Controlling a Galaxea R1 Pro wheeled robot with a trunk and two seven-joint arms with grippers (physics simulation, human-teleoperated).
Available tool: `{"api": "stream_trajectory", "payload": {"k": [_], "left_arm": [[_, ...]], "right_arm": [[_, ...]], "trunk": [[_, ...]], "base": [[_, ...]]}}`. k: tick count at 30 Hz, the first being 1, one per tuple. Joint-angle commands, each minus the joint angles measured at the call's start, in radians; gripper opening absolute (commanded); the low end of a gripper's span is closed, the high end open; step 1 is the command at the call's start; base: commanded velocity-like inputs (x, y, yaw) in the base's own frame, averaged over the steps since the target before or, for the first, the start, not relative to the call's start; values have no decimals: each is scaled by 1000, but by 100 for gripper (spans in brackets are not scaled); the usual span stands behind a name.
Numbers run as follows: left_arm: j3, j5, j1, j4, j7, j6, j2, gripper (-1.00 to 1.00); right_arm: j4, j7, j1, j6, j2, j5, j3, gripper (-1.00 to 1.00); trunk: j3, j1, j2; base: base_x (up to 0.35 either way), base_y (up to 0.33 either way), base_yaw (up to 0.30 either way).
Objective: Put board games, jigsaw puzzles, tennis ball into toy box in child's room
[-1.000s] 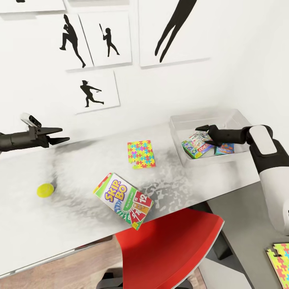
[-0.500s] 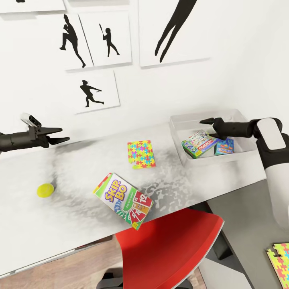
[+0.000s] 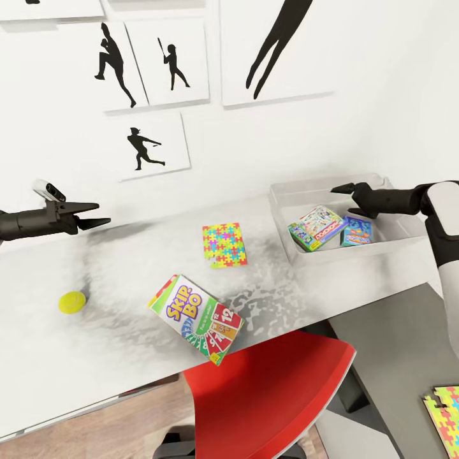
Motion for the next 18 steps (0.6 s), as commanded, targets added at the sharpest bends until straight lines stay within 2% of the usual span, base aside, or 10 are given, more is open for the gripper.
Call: {"api": "stream_trajectory", "payload": {"k": [1,18], "left_arm": [[-4,0,-2,1,-7,11,1,100],[-4,0,-1,1,-7,11,0,100]], "right_arm": [[-1,-10,-1,1,-1,-11,3,100],[24,-58,-1,1,18,-12,15,100]], "trunk": [[-2,1,-2],[-2,1,-2]], "base": [[0,0,0],[0,0,0]]}}
